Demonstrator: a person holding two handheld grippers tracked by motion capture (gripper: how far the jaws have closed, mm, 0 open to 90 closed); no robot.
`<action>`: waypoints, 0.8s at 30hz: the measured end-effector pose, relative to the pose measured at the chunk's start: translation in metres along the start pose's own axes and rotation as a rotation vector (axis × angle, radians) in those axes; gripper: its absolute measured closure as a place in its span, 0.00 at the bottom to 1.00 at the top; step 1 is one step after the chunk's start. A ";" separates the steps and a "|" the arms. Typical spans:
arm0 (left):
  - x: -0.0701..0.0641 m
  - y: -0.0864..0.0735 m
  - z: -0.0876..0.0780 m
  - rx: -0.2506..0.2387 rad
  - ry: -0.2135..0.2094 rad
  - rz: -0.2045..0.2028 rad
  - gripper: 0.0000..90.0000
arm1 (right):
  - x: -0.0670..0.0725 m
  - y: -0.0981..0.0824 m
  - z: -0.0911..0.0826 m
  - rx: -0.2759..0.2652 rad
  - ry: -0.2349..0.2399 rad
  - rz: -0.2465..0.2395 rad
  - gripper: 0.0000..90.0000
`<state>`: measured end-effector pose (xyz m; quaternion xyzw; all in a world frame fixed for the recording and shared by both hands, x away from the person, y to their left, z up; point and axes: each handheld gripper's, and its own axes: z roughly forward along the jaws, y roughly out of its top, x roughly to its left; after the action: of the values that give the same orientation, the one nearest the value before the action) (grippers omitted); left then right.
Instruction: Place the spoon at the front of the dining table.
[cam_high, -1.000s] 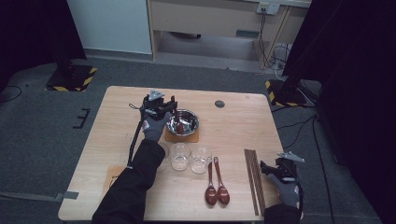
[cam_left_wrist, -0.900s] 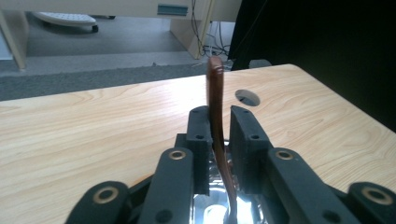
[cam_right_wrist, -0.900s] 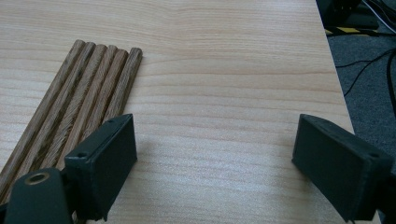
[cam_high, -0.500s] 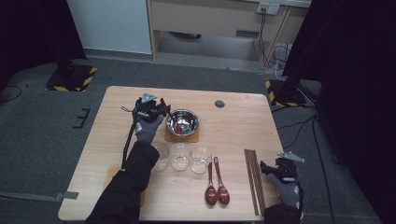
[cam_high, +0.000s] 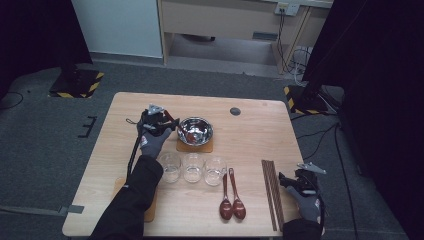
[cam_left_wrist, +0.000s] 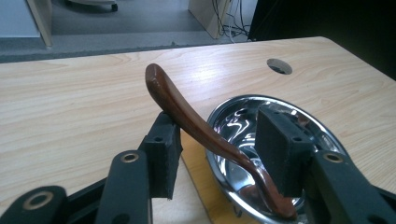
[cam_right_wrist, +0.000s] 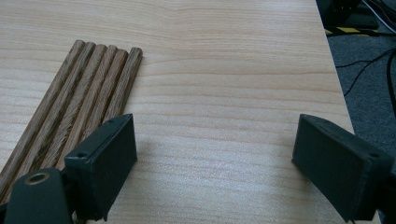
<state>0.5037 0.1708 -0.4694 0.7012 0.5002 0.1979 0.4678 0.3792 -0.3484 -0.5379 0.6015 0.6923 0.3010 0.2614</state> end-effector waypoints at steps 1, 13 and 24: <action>0.001 -0.002 0.000 0.005 0.000 -0.001 0.54 | 0.000 0.000 0.000 0.000 0.000 0.000 0.15; 0.006 -0.020 -0.012 0.047 -0.028 0.005 0.48 | 0.000 0.000 0.000 -0.001 -0.001 -0.001 0.15; 0.007 -0.034 -0.022 0.077 -0.046 0.031 0.43 | 0.000 0.000 0.000 0.000 -0.002 0.000 0.15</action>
<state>0.4726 0.1888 -0.4886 0.7307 0.4859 0.1696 0.4486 0.3792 -0.3482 -0.5379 0.6019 0.6921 0.3003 0.2619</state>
